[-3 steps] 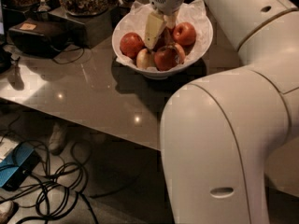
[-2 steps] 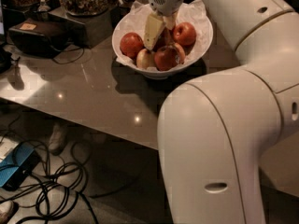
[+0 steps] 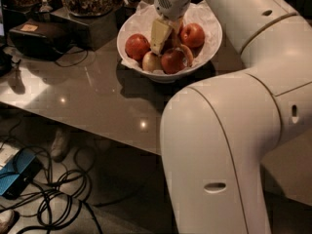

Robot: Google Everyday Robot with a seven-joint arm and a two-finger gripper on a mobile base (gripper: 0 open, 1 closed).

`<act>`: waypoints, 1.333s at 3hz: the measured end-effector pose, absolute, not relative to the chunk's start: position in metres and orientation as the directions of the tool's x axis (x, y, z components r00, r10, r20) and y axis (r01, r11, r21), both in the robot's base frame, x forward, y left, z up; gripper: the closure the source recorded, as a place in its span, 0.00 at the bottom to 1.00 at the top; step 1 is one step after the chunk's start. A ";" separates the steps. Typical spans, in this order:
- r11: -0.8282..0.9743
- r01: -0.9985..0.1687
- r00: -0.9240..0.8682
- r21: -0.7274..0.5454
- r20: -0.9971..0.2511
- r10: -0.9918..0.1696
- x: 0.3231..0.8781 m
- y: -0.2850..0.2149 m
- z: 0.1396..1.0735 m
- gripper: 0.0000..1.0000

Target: Pick apple from white bowl

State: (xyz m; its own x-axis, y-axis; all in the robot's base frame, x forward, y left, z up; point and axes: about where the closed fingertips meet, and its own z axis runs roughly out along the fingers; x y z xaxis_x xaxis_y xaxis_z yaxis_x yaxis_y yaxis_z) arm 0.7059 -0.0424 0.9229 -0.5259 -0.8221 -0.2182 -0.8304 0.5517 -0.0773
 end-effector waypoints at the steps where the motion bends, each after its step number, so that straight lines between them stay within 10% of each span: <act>1: 0.552 -0.830 -0.526 -0.077 -0.218 -0.822 0.706 -0.042 0.923 0.56; 3: 0.552 -0.830 -0.526 -0.077 -0.218 -0.822 0.706 -0.042 0.923 0.99; 4: 0.544 -0.832 -0.493 -0.114 -0.299 -0.817 0.702 -0.047 0.945 1.00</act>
Offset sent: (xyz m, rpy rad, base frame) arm 0.0000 0.0000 -0.0001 0.0001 0.0001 0.0001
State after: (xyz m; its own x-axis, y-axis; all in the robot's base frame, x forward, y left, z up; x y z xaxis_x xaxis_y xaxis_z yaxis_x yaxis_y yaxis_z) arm 0.7021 -0.0472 0.9448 -0.4933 -0.8170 -0.2986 -0.8316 0.5437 -0.1136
